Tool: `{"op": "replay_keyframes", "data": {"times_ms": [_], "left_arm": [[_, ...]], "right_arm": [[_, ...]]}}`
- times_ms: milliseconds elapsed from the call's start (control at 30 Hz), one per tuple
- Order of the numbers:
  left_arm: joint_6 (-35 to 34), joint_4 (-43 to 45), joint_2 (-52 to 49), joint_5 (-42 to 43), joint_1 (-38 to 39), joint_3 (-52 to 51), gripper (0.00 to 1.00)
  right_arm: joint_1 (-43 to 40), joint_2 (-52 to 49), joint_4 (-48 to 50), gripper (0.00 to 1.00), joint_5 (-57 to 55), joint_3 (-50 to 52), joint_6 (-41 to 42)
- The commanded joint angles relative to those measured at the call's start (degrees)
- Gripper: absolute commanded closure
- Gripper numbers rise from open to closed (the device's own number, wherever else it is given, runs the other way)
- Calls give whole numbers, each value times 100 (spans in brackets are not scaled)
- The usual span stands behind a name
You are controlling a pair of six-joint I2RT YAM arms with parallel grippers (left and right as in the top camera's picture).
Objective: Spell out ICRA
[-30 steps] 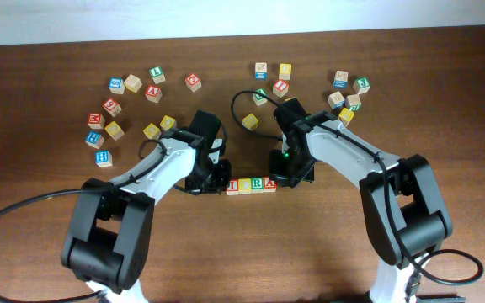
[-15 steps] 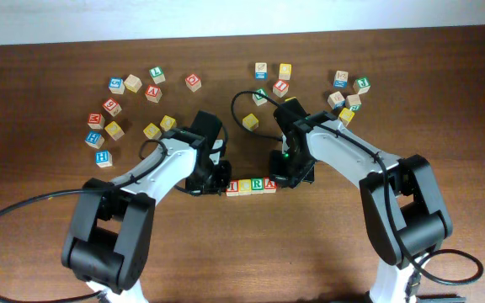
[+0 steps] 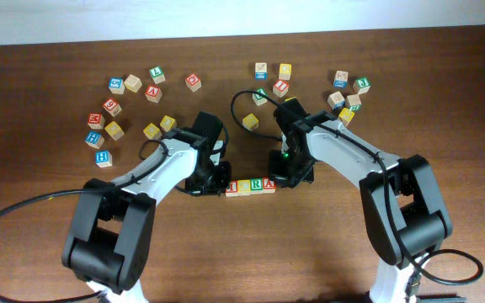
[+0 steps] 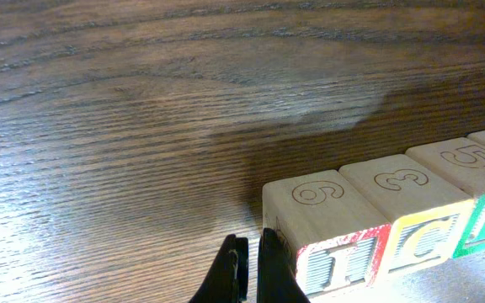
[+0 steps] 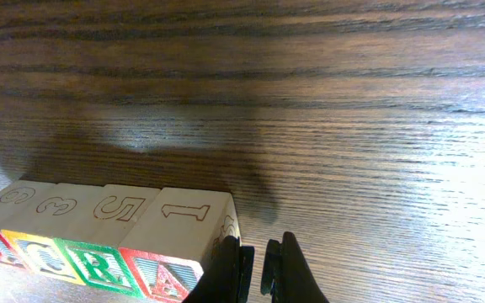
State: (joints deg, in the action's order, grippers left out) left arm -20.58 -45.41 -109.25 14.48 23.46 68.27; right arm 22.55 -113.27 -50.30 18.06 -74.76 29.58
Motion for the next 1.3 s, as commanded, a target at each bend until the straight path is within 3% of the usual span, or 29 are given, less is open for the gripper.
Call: {"op": "replay_keyframes", "data": {"times_ms": [0,433,567,867,1033,1267], "left_arm": [[48,15,-101,72,76,105,99],[48,-33,-101,68,-31,107,100],[50,-208,-101,22,-518,144,100],[76,-372,-98,-553,-1596,286,100],[293,-1147,22,-562,-1937,1043,100],[-48,-1051,424,-553,-1941,1143,100]], "right_arm": [[59,-68,2,96,232,20,-15],[61,-68,-216,96,-162,-114,-20],[-59,-68,-841,94,-848,-608,-72],[-964,-66,-1117,96,-802,-1003,-535],[-1287,142,-1799,96,-824,-1775,-673],[-706,289,-1174,96,-511,-1840,-686]]}}
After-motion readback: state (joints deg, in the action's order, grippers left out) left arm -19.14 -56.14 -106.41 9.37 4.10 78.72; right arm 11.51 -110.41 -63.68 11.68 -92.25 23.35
